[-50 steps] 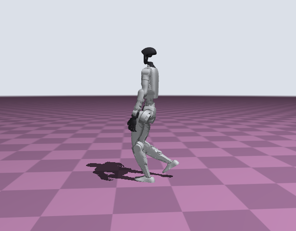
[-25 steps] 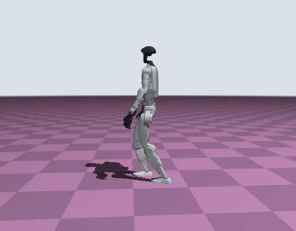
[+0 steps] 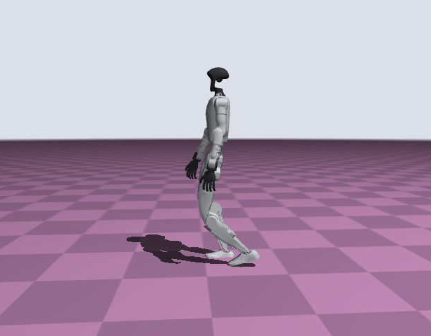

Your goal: Walk

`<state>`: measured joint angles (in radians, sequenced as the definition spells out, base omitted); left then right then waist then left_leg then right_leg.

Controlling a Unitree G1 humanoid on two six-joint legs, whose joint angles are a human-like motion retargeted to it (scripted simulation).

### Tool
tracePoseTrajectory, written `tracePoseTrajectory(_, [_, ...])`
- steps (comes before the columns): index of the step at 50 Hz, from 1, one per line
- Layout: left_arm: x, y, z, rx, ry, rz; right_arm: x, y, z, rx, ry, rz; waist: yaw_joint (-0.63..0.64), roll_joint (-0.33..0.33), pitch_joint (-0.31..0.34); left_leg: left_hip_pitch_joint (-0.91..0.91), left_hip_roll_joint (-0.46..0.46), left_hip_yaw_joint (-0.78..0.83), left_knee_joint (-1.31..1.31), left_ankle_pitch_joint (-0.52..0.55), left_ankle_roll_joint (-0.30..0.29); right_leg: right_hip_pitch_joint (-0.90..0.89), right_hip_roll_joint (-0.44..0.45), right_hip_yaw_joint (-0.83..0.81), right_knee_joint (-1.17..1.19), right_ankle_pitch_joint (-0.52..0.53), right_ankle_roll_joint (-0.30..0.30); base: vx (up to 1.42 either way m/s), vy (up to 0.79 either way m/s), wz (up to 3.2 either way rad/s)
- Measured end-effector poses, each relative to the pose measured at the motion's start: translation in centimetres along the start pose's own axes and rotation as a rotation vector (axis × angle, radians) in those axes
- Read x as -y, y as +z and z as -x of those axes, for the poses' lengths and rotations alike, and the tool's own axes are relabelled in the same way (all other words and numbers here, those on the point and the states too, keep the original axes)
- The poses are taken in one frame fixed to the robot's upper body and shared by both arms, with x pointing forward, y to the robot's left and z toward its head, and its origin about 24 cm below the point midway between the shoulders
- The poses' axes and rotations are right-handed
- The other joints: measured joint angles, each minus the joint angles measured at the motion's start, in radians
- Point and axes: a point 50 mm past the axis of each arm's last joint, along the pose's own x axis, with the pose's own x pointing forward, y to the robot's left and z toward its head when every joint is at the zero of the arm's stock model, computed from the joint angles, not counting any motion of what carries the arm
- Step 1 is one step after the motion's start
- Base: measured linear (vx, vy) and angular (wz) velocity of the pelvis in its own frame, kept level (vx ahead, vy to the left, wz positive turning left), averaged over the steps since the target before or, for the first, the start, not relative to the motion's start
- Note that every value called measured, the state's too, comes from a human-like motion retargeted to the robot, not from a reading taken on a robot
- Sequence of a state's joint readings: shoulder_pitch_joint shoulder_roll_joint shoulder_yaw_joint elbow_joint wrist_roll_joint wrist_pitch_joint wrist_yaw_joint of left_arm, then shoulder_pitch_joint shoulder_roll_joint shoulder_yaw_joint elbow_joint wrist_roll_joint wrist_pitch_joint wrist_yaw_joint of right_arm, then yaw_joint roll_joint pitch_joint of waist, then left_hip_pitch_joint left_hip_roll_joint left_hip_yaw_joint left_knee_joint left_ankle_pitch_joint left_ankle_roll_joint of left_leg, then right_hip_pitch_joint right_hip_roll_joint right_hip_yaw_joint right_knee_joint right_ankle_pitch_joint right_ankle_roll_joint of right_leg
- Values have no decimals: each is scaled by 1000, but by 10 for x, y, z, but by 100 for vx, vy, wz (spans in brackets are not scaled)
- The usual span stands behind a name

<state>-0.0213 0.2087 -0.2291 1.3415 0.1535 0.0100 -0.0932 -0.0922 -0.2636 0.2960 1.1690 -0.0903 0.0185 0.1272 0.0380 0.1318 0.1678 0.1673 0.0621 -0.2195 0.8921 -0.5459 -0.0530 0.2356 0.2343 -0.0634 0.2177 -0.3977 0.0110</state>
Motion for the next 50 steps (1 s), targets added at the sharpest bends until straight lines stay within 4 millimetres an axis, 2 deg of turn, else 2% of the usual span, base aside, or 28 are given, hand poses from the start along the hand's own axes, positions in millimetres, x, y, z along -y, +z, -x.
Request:
tracePoseTrajectory(3, [0, 8, 0, 30, 8, 8, -3, -3, 0, -10, 4, 2, 4, 18, 9, -14, 11, -4, 7, -59, 11, 24, 18, -14, 9, -13, -6, 8, -7, 35])
tracePoseTrajectory(5, [-5, 20, -1, 61, 20, 10, -1, 0, 0, -8, 5, -1, 8, -13, 0, -24, -21, 2, -57, -56, 25, 39, -13, -19, -35, -4, -3, 10, -6, 31])
tracePoseTrajectory(11, [-6, 39, 0, 117, 25, 2, -10, -12, 0, -48, 36, -18, -3, -17, 9, -12, -13, 22, -119, -67, 44, 76, -19, -43, -42, -23, -8, 6, -3, 36])
tracePoseTrajectory(14, [-8, 50, 0, 140, 27, -7, -11, -15, 0, -60, 45, -31, -8, -43, 2, 9, -31, 31, -196, -46, 56, 89, -44, -49, -75, -23, -8, 7, -1, 28])
tracePoseTrajectory(22, [-4, 56, 0, 153, 15, -31, -17, -28, 2, -102, 63, -60, -24, -32, 12, 18, -12, 25, -198, -75, 67, 109, -30, -62, -82, -38, -15, 3, 1, 26])
tracePoseTrajectory(33, [1, 54, -1, 138, 3, -10, -22, -43, 5, -138, 63, -111, -22, -21, 2, -60, -3, 7, -109, -102, 64, 92, -11, -62, -110, -41, -24, 3, 2, 11])
tracePoseTrajectory(35, [2, 52, -1, 132, 1, 9, -23, -46, 6, -144, 59, -125, -18, -11, 2, -102, 7, 16, -46, -93, 52, 86, -1, -62, -111, -45, -27, 7, 5, 19])
tracePoseTrajectory(38, [5, 51, -2, 125, 1, 52, -25, -46, 6, -142, 57, -150, -10, 3, 8, -218, 53, 93, 99, 0, 25, 76, 9, -70, -107, -55, -30, 8, 6, 26])
tracePoseTrajectory(40, [7, 49, -2, 116, 2, 87, -26, -39, 4, -121, 58, -155, 13, 19, 12, -312, 34, 57, 205, -91, 27, 63, 22, -57, -95, -60, -33, 9, 7, -10])
tracePoseTrajectory(44, [7, 43, -3, 92, 15, 163, -19, -26, 1, -84, 37, -146, 56, 35, 8, -496, 71, 95, 371, -89, 13, 23, 20, -55, -58, -89, -33, 13, 7, 0])
tracePoseTrajectory(45, [6, 41, -3, 85, 18, 183, -18, -25, 1, -80, 32, -142, 67, 35, 6, -539, 81, 106, 385, -88, 12, 14, 14, -56, -48, -98, -32, 18, 7, -4])
tracePoseTrajectory(47, [1, 37, -2, 71, 36, 219, -15, -20, 0, -66, 26, -132, 87, -6, -31, -653, 70, 148, 338, -74, 21, -45, -36, -63, -23, -122, -25, 21, 8, 1])
tracePoseTrajectory(48, [1, 31, -2, 55, 42, 232, -17, -21, 0, -66, 25, -127, 93, 1, -29, -680, 88, 151, 315, -82, 21, -43, -38, -69, -6, -134, -25, 22, 10, 16])
tracePoseTrajectory(50, [-6, 24, -2, 38, 64, 254, -15, -17, 0, -53, 20, -111, 104, -42, -47, -738, 74, 194, 193, -69, 29, -67, -93, -77, 12, -162, -19, 27, 11, 25])
